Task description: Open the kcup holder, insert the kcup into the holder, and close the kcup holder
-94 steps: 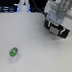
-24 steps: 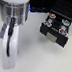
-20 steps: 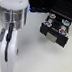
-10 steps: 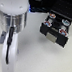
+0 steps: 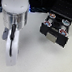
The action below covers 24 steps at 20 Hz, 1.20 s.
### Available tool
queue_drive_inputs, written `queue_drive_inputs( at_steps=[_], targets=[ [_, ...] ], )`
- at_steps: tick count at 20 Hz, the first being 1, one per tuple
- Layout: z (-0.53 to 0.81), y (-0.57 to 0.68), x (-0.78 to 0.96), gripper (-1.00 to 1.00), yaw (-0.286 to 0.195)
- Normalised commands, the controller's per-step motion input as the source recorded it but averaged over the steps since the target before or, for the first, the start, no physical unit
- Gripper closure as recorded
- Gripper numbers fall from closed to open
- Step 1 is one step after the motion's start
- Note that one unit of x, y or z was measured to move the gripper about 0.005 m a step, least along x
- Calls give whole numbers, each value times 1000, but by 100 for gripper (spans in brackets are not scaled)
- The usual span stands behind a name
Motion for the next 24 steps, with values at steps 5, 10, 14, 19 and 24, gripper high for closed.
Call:
queue_drive_inputs(
  at_steps=[5,10,14,19,24],
  targets=[
    [-58,-214,104,-100,-86],
    [-15,-230,107,-100,-57],
    [6,-131,147,-100,-83],
    [49,-104,125,100,-51],
    [89,-72,77,100,-38]
  ],
)
